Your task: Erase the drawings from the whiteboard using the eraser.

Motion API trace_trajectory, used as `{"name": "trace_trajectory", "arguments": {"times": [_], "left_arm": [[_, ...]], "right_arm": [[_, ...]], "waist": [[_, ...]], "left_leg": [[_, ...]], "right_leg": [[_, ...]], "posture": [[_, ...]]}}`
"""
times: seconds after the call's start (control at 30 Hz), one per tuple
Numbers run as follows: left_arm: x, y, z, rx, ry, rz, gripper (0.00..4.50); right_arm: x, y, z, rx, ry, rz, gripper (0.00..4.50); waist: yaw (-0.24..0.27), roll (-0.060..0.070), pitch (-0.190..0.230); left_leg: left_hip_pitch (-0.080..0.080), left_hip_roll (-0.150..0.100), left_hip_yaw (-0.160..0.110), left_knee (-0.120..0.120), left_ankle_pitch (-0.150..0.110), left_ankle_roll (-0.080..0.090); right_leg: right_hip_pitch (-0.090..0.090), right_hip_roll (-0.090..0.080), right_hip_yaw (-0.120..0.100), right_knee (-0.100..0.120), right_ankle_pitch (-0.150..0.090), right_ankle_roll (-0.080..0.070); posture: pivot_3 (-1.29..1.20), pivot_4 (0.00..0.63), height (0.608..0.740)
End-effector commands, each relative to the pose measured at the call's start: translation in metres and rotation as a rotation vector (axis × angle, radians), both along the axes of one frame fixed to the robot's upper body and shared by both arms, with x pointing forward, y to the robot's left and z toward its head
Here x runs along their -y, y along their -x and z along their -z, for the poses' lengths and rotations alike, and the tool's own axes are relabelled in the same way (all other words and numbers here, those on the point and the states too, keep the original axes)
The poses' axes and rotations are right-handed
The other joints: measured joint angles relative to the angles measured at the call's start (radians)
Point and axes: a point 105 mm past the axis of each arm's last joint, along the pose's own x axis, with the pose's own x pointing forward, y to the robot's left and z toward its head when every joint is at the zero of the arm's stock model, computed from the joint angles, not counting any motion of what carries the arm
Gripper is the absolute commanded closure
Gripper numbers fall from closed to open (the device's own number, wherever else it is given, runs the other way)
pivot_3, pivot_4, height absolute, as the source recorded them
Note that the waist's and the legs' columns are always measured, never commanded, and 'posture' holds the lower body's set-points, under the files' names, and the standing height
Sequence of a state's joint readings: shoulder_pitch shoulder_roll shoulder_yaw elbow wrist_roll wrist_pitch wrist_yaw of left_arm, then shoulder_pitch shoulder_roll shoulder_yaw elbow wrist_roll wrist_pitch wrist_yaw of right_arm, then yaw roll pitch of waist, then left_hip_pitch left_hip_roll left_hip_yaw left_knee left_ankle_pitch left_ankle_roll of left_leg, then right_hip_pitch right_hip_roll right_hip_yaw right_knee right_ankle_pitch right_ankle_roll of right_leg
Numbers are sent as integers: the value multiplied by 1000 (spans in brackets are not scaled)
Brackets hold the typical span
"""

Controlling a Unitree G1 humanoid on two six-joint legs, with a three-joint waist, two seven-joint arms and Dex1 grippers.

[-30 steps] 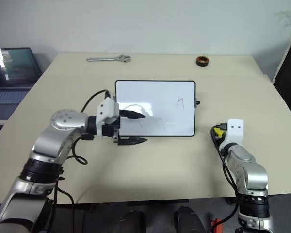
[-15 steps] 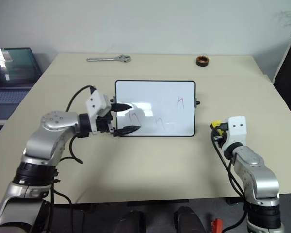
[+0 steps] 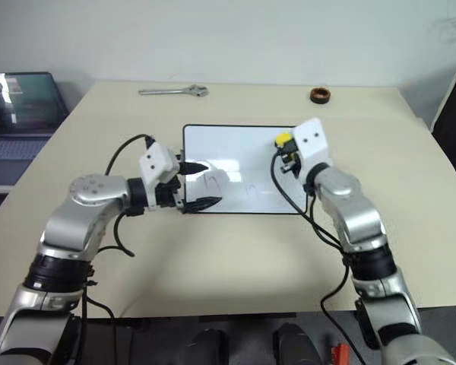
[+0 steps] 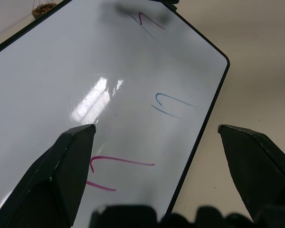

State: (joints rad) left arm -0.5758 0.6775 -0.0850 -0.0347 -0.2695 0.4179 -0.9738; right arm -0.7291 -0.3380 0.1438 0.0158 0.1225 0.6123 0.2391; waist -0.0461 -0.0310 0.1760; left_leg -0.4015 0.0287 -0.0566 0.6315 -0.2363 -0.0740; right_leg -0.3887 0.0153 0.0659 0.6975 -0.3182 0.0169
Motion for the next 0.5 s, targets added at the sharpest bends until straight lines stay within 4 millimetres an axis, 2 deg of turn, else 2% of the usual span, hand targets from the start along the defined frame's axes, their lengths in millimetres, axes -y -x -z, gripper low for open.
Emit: {"name": "trace_trajectory", "arguments": {"times": [0.03, 0.17, 0.3, 0.4, 0.5], "left_arm": [[3, 5, -10, 50, -1, 27, 0], [3, 6, -8, 49, -4, 29, 0], [3, 6, -8, 47, -1, 31, 0], [3, 6, -7, 45, -4, 36, 0], [3, 5, -7, 43, -6, 38, 0]], "right_arm": [[8, -4, 6, 9, 52, 17, 3300], [17, 6, 37, -84, 113, 6, 3303], [12, 21, 55, -147, 181, -79, 3303], [9, 25, 59, -148, 259, -116, 3303], [8, 12, 42, -53, 296, -63, 3303]], "waist": [[1, 0, 0], [2, 0, 0], [1, 0, 0], [-6, 0, 0], [-12, 0, 0]], "left_leg": [[0, 0, 0, 0, 0, 0], [1, 0, 0, 0, 0, 0], [3, 0, 0, 2, 0, 0], [4, -1, 0, 6, 0, 0], [4, -1, 0, 9, 0, 0]], "right_leg": [[0, 0, 0, 0, 0, 0], [0, -1, 0, 1, 0, 0], [2, 0, 0, 4, 0, 0], [2, 1, 0, 7, 0, 0], [2, 1, 1, 11, 0, 0]], "posture": [[0, 150, 740], [0, 150, 740], [0, 150, 740], [0, 150, 740], [0, 150, 740]]}}
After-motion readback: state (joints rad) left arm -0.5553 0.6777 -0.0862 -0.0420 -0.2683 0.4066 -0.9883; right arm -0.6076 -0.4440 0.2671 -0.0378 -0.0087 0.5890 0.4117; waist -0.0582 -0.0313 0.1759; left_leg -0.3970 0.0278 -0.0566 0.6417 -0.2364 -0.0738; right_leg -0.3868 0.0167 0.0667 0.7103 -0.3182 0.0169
